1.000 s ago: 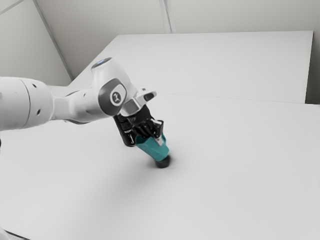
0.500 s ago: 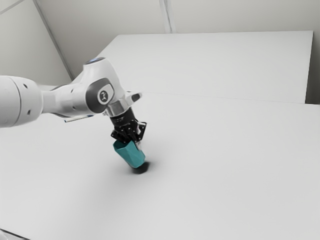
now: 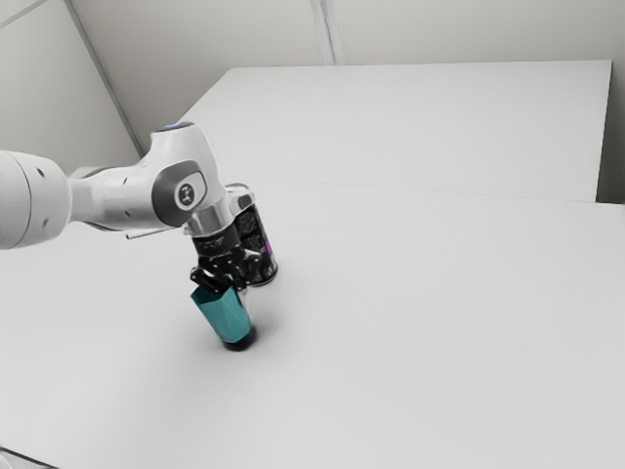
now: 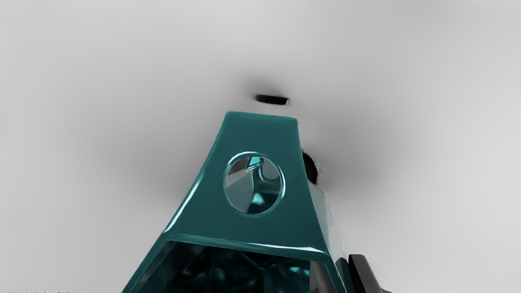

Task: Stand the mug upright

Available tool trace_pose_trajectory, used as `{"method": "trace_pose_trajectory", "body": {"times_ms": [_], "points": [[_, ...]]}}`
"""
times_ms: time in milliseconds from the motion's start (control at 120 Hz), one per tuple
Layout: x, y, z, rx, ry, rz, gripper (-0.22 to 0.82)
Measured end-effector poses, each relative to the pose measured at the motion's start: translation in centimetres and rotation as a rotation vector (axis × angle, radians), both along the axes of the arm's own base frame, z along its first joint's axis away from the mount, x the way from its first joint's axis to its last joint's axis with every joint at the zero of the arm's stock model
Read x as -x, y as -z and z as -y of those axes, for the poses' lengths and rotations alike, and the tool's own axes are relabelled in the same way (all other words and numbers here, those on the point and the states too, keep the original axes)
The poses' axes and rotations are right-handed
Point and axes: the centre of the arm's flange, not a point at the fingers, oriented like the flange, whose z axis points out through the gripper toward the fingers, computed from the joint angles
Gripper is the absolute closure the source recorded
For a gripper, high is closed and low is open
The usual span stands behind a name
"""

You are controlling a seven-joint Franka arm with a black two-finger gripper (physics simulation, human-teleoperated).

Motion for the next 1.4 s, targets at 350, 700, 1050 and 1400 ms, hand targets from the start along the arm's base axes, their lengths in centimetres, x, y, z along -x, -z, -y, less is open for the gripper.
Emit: {"method": "trace_pose_trajectory", "body": {"times_ms": [350, 700, 1050, 1400], "points": [[-0.4, -0.1, -1.3, -0.069, -0.055, 0.005, 0.77], [-1.0, 1.5, -3.0, -0.105, -0.123, -0.001, 0.77], [-1.2, 2.2, -2.9, -0.113, -0.131, -0.005, 0.63], [-1.9, -0.7, -2.5, -0.086, -0.102, 0.048, 0.13]]}}
